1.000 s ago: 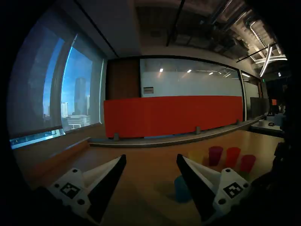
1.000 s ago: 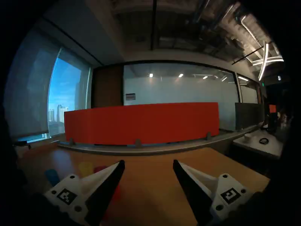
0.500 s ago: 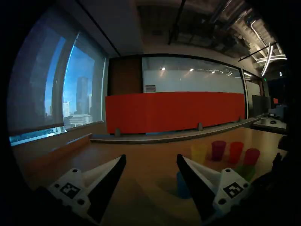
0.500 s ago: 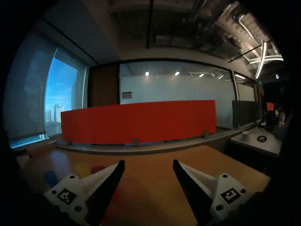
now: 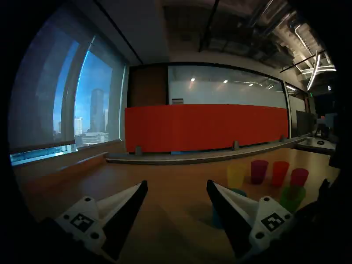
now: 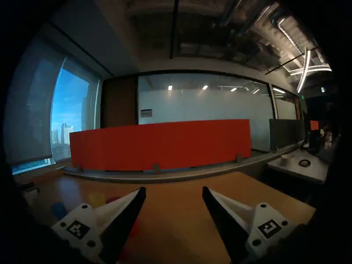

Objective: Pour water

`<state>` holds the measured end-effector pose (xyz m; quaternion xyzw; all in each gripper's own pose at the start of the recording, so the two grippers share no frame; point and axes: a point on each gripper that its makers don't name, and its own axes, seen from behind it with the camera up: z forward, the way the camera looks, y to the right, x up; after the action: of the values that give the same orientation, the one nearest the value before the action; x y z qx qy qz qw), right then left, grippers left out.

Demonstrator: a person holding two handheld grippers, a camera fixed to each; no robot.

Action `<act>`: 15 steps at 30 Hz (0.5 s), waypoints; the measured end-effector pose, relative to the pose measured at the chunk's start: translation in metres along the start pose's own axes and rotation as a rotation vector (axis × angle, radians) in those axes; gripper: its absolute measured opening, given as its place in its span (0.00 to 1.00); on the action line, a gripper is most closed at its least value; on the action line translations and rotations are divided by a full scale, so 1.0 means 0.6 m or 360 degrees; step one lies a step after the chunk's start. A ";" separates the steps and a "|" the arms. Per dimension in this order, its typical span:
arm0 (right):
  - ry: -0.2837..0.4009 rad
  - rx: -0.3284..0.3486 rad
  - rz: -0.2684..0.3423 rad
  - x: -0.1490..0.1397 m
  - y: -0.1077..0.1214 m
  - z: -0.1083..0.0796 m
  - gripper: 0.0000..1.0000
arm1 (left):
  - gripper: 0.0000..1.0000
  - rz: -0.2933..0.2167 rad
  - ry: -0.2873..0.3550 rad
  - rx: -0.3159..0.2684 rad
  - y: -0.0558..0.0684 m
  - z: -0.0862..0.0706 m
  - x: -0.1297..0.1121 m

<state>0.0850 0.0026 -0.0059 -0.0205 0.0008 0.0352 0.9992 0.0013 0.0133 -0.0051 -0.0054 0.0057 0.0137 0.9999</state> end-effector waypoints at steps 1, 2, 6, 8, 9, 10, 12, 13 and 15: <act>0.0000 -0.0001 0.0001 0.001 0.000 -0.001 0.99 | 1.00 -0.0006 0.0003 -0.0003 0.000 0.000 -0.001; 0.0001 -0.0002 0.0001 0.002 0.000 -0.001 0.99 | 1.00 -0.0011 0.0006 -0.0005 0.000 0.000 -0.002; 0.0001 -0.0009 -0.0003 0.000 0.002 -0.003 0.99 | 1.00 -0.0035 -0.0007 -0.0009 -0.002 0.001 -0.012; -0.0002 -0.0012 -0.0005 -0.002 0.002 -0.003 0.99 | 1.00 -0.0042 -0.0018 -0.0003 -0.006 0.002 -0.017; -0.0003 -0.0014 -0.0006 -0.002 0.003 -0.004 0.99 | 1.00 -0.0045 -0.0015 -0.0002 -0.007 0.003 -0.018; -0.0002 -0.0016 -0.0007 -0.002 0.003 -0.004 0.99 | 1.00 -0.0048 -0.0012 0.0000 -0.008 0.003 -0.018; -0.0002 -0.0017 -0.0006 -0.002 0.003 -0.004 0.99 | 1.00 -0.0051 -0.0007 0.0002 -0.010 0.003 -0.018; -0.0002 -0.0016 -0.0005 -0.001 0.002 -0.004 0.99 | 1.00 -0.0051 -0.0008 0.0003 -0.011 0.003 -0.018; -0.0001 -0.0013 -0.0002 0.000 0.002 -0.004 0.99 | 1.00 -0.0051 -0.0008 0.0005 -0.011 0.003 -0.018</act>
<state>0.0851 0.0035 -0.0084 -0.0247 0.0003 0.0345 0.9991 -0.0094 0.0061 -0.0029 -0.0041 0.0032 -0.0022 1.0000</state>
